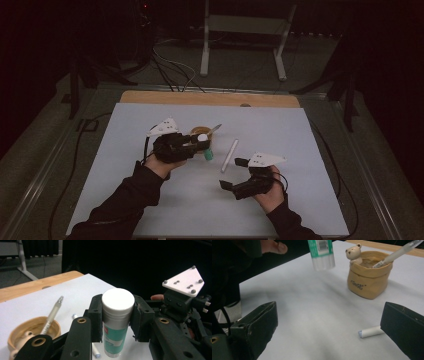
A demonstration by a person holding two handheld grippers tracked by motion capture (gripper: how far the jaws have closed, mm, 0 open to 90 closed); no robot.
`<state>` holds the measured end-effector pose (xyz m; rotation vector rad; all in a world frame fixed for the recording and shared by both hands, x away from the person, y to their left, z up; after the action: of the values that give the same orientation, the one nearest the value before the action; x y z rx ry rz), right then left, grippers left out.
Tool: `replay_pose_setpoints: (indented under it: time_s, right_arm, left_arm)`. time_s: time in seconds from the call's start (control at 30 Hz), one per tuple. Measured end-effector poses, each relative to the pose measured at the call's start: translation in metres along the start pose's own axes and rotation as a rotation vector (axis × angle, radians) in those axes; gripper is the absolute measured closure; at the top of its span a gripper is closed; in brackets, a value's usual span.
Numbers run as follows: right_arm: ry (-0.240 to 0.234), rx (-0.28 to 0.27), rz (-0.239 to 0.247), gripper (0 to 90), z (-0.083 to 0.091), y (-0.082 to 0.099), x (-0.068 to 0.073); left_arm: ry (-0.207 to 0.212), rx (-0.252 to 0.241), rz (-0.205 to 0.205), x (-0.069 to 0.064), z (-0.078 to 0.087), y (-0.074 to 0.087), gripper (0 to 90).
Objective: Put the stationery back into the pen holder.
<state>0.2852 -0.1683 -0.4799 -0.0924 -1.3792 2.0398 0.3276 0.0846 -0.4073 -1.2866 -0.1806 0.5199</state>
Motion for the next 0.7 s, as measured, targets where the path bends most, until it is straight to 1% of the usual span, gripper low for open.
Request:
replay_pose_setpoints:
  time_s: [0.03,0.1,0.2,0.37,0.57,0.7]
  right_arm:
    - [0.003,0.0,0.0,1.1,0.0,0.0,-0.001]
    - [0.002,0.001,-0.004,1.1,0.0,0.0,-0.001]
    - [0.003,0.001,-0.003,1.2,0.0,0.0,-0.001]
    - [0.001,-0.003,-0.008,1.2,0.0,0.0,-0.001]
    - [0.003,-0.008,-0.003,1.2,0.0,-0.001,-0.001]
    - [0.001,-0.01,0.0,1.2,0.001,-0.002,-0.001]
  left_arm:
    - [-0.009,0.0,-0.007,0.001,0.0,-0.002,66.2]
    - [-0.018,0.0,-0.005,0.005,0.001,-0.006,66.2]
    - [-0.038,-0.003,-0.015,0.01,0.001,-0.01,66.2]
    - [-0.065,0.0,-0.037,0.018,-0.001,-0.016,66.1]
    - [-0.09,0.001,-0.027,0.029,-0.006,-0.021,66.1]
    - [-0.109,0.0,-0.034,0.036,-0.008,-0.023,66.2]
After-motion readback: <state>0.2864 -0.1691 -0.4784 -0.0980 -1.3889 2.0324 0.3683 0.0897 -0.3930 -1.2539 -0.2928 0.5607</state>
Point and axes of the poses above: each handheld gripper's, and its own axes: z roughly backward along the jaws, y roughly out of its underside, x roughly to its left, the point moved 2 cm from there along -z, roughly forward along the jaws, and after that the axes turned 6 degrees about -z, right-handed, at the moved point
